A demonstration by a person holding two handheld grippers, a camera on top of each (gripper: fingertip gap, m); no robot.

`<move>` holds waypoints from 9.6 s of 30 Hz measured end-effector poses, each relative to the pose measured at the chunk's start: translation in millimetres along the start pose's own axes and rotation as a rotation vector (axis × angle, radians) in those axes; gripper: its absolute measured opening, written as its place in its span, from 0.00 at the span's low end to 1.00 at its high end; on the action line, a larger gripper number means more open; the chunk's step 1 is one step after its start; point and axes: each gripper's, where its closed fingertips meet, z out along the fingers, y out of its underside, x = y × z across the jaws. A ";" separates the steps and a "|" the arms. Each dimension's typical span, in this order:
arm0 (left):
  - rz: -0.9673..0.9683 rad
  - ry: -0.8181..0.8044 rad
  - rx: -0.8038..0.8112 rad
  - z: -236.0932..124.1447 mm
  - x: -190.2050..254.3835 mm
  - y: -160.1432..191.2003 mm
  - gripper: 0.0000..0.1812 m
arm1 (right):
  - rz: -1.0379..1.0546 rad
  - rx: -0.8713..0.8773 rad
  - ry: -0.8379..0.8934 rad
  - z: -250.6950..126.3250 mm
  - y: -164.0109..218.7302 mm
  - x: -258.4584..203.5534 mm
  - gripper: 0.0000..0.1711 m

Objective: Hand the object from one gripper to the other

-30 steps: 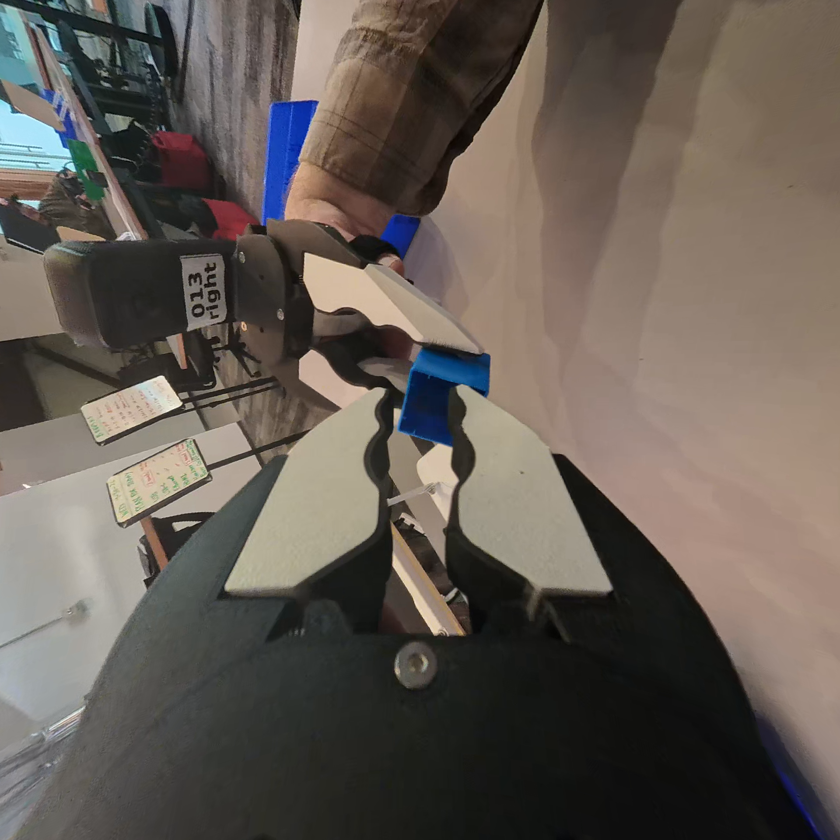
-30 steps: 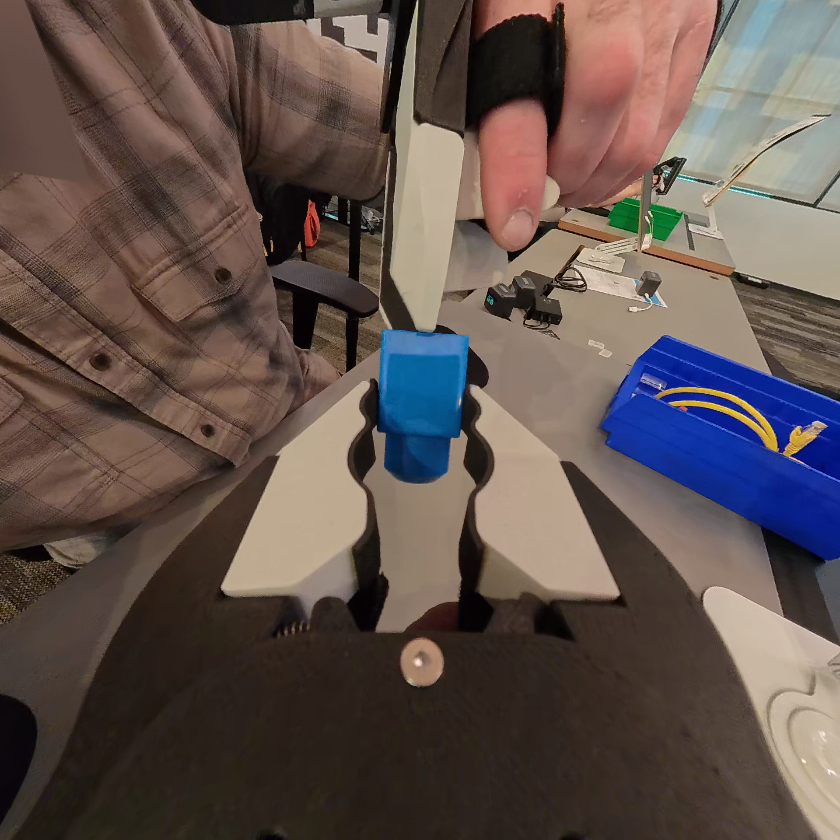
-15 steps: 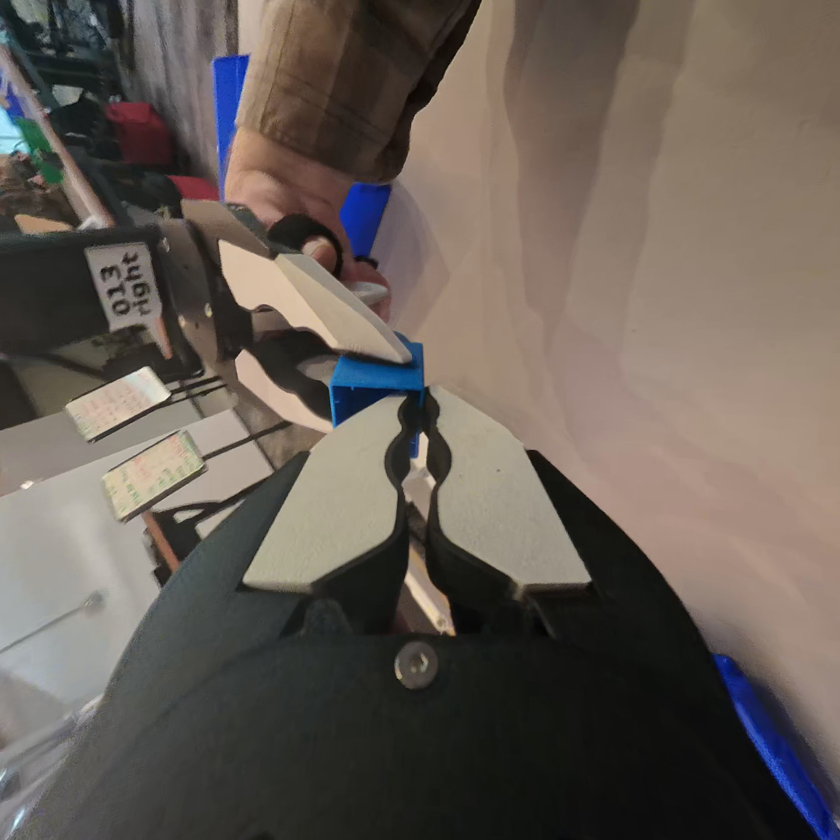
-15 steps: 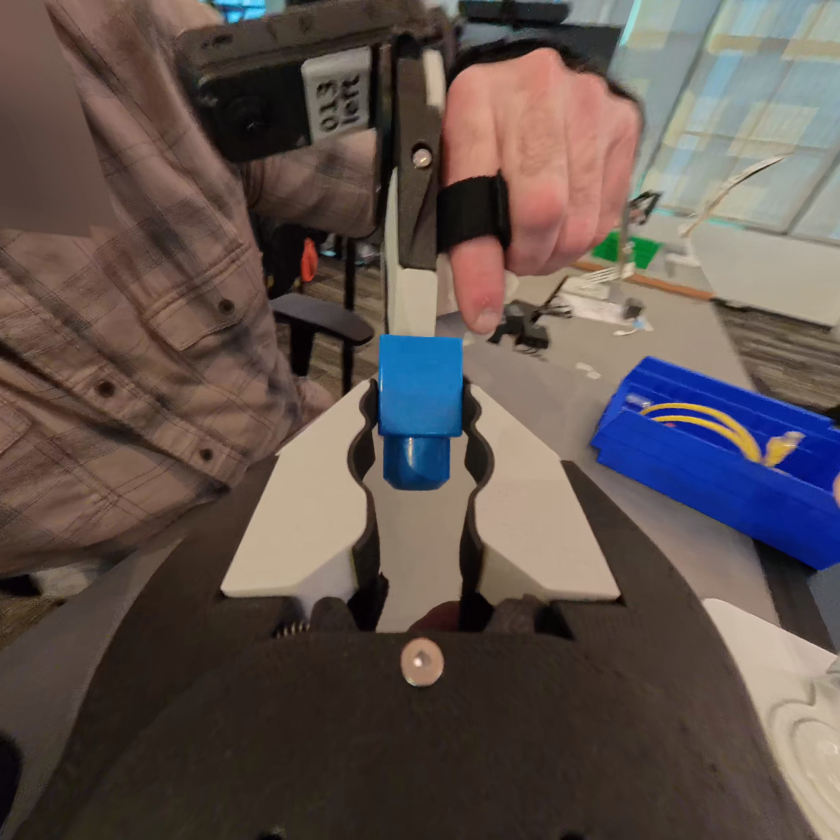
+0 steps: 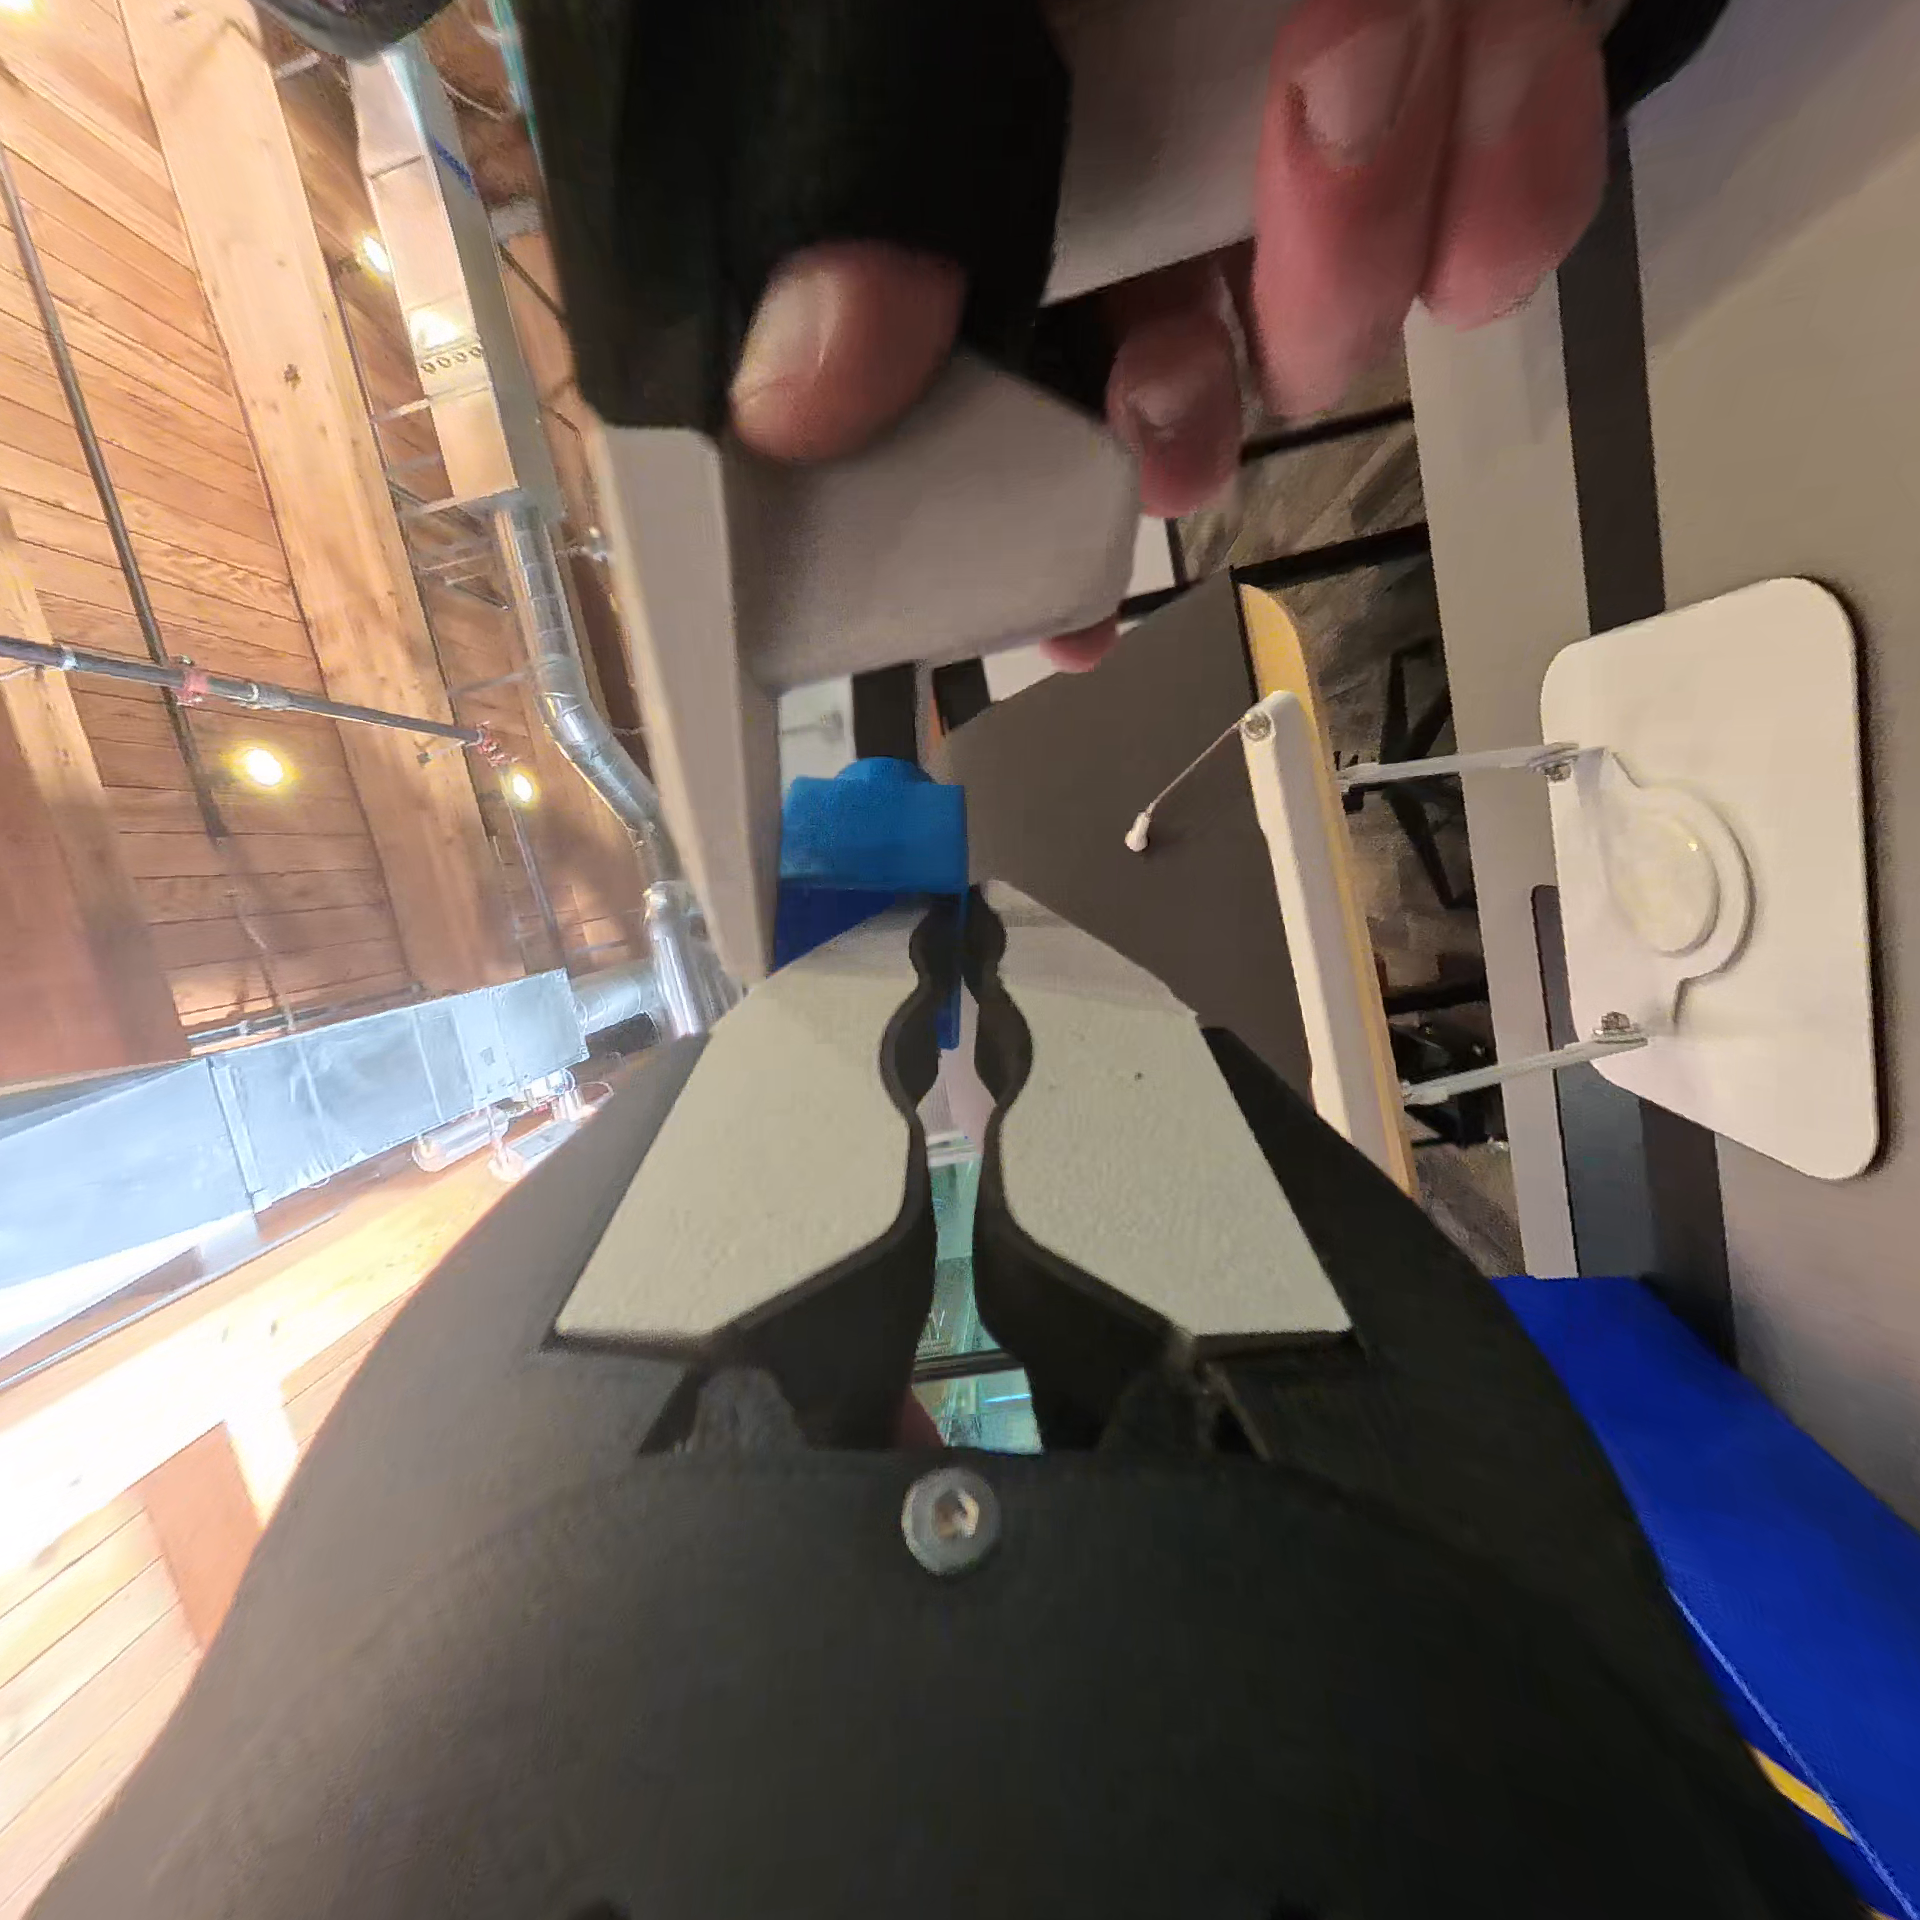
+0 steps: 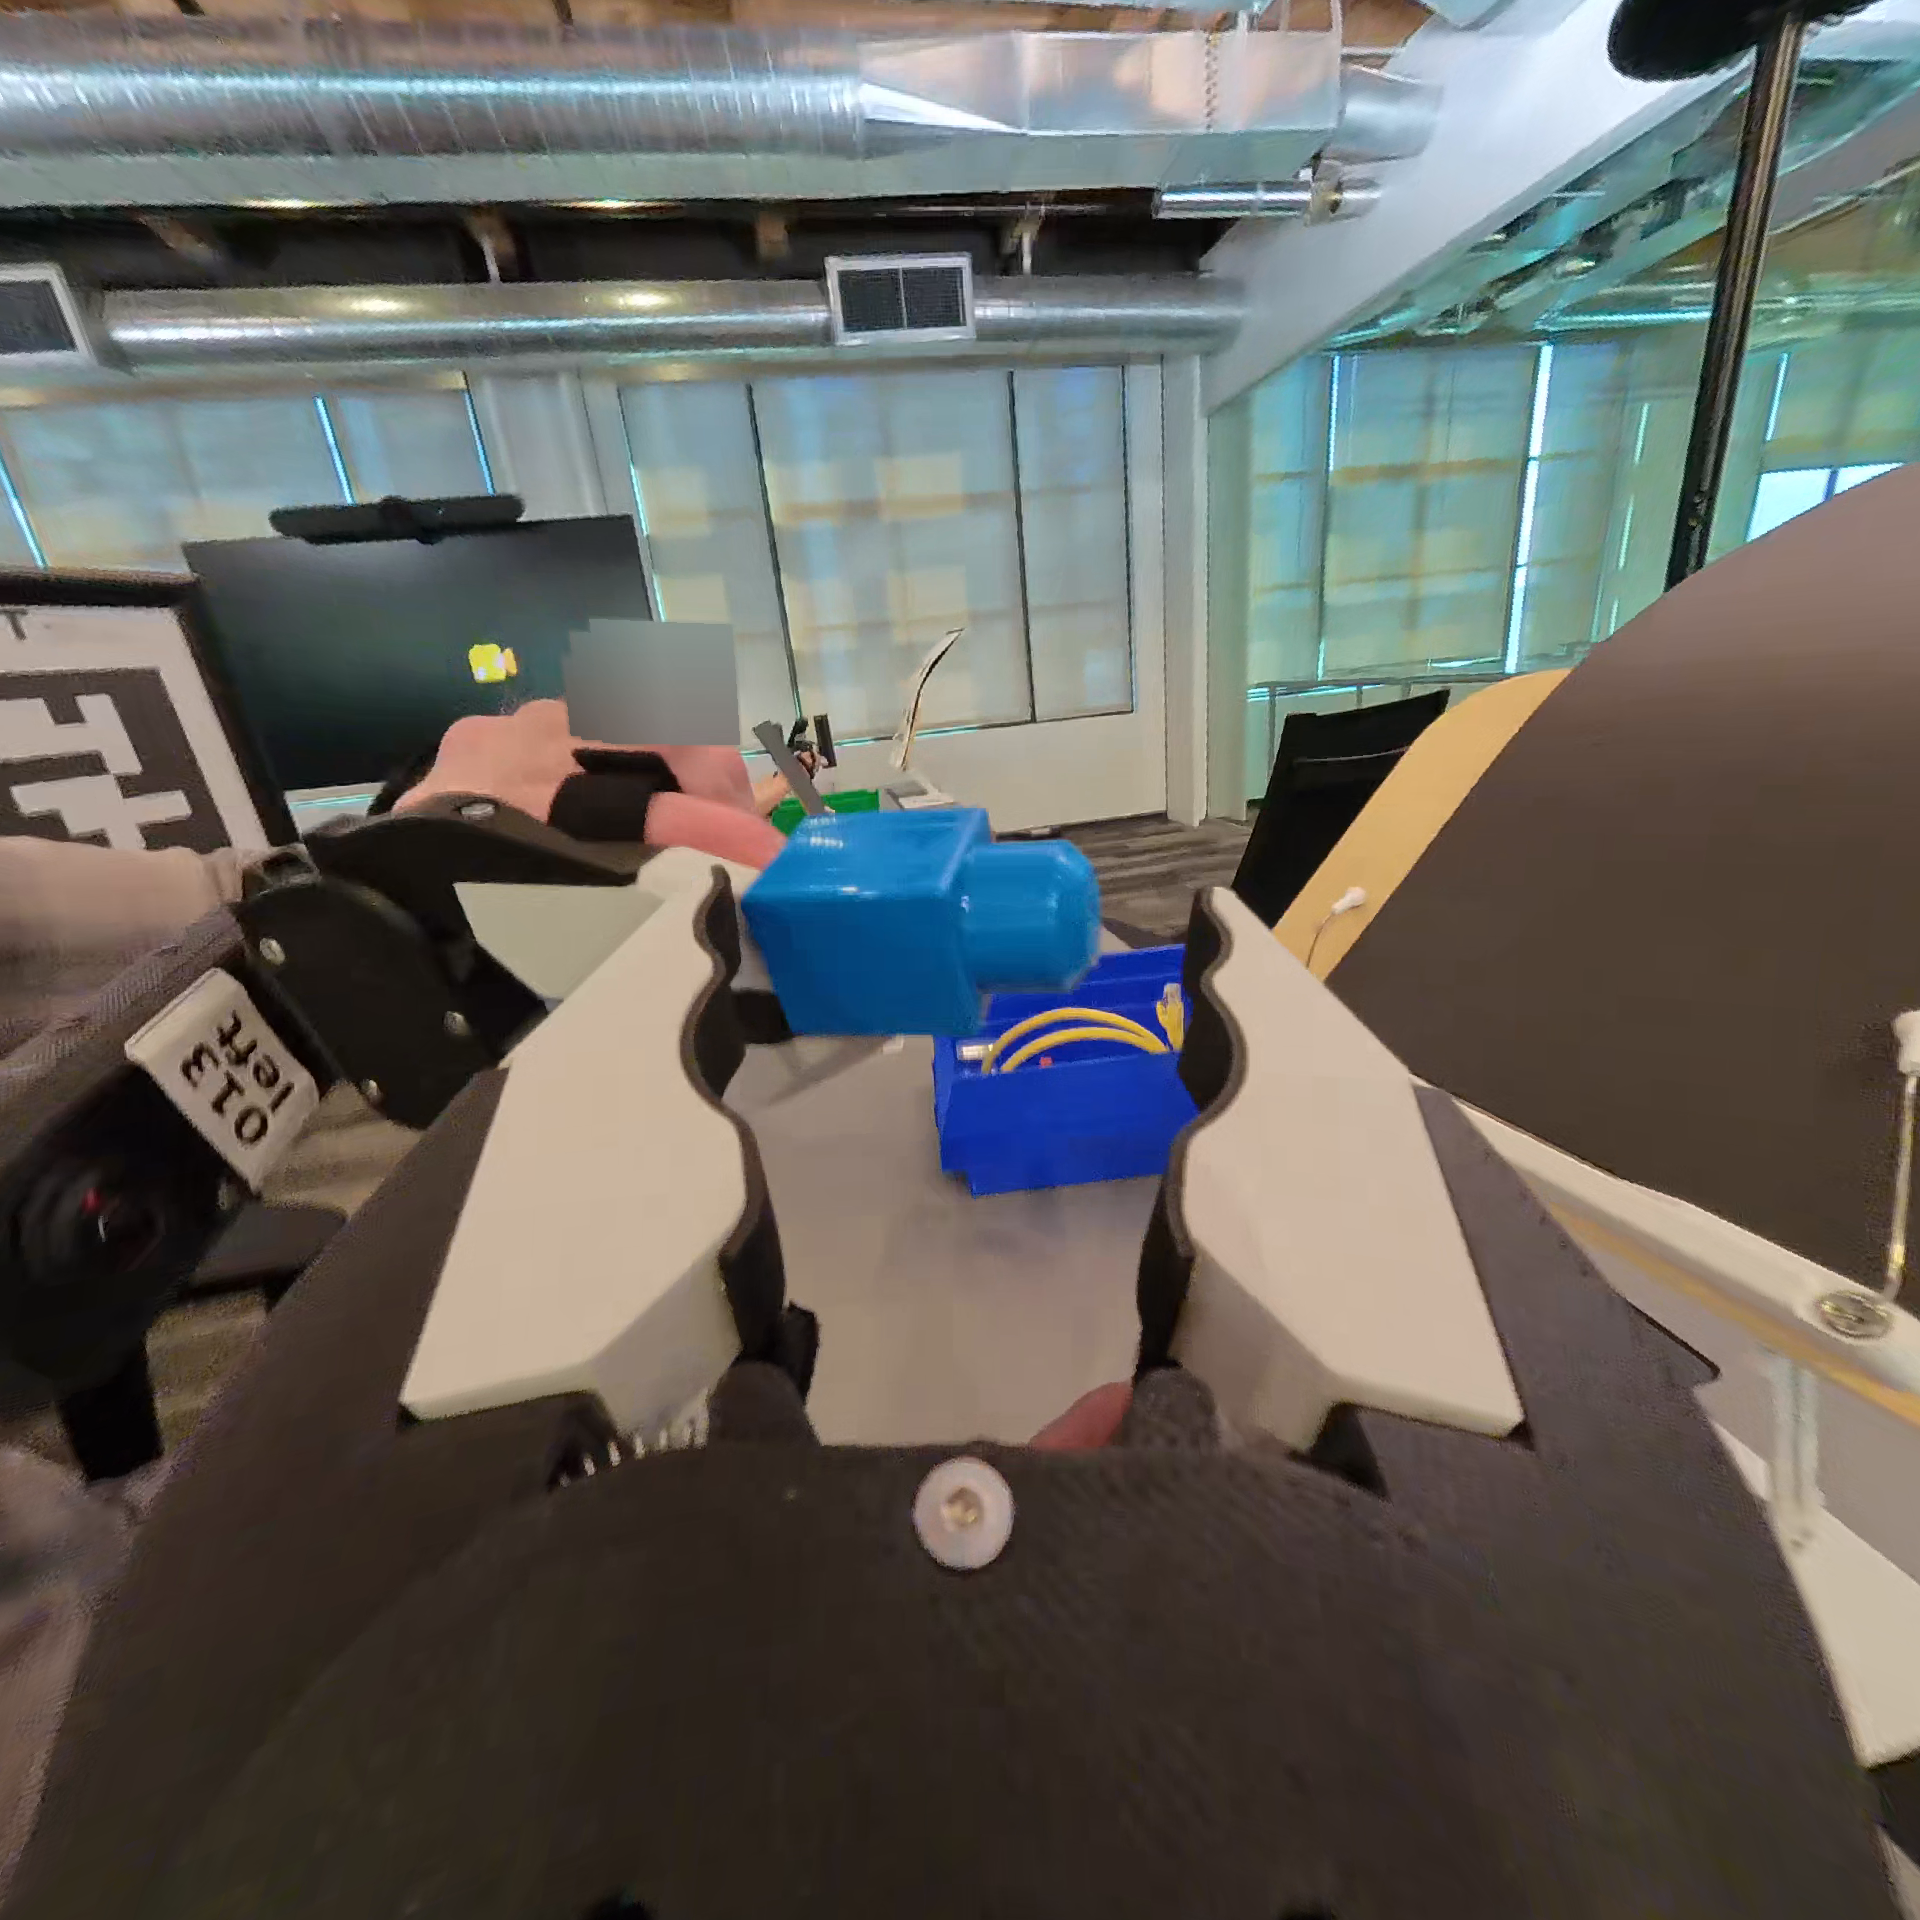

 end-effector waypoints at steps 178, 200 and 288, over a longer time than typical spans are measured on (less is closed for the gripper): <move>-0.344 -0.150 0.206 -38.8 -41.7 -1.0 0.16 | -0.021 0.166 -0.103 10.5 -9.5 -36.1 0.43; -0.091 -0.119 0.121 -29.5 -21.2 -15.2 0.16 | -0.174 -0.072 0.001 19.9 16.4 -31.2 0.40; -0.361 -0.166 -0.001 -15.7 -12.2 19.5 0.22 | -0.386 -0.276 0.115 22.0 27.4 -45.6 0.21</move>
